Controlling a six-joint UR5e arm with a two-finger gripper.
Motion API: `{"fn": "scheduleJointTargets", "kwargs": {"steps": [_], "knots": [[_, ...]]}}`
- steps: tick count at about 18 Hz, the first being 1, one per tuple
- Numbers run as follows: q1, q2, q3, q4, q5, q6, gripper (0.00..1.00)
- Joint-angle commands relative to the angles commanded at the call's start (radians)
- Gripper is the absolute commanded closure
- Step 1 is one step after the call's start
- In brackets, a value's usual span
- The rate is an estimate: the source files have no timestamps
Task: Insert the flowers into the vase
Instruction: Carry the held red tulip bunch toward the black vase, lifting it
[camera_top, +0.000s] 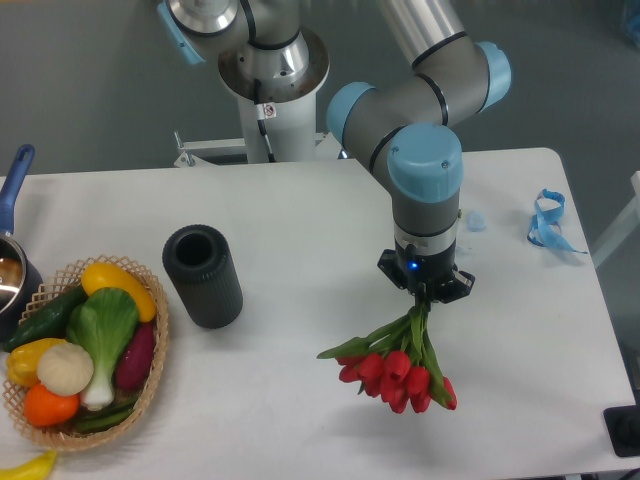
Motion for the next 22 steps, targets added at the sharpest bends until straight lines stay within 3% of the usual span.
{"fn": "scheduleJointTargets", "kwargs": {"steps": [9,15,22], "knots": [[-0.006,0.005,0.000,-0.002,-0.002,-0.005,1.00],[-0.057,0.003,0.002,0.003,-0.014,-0.061,1.00],[-0.092,0.008,-0.002,0.090,-0.176,-0.123,1.00]]}}
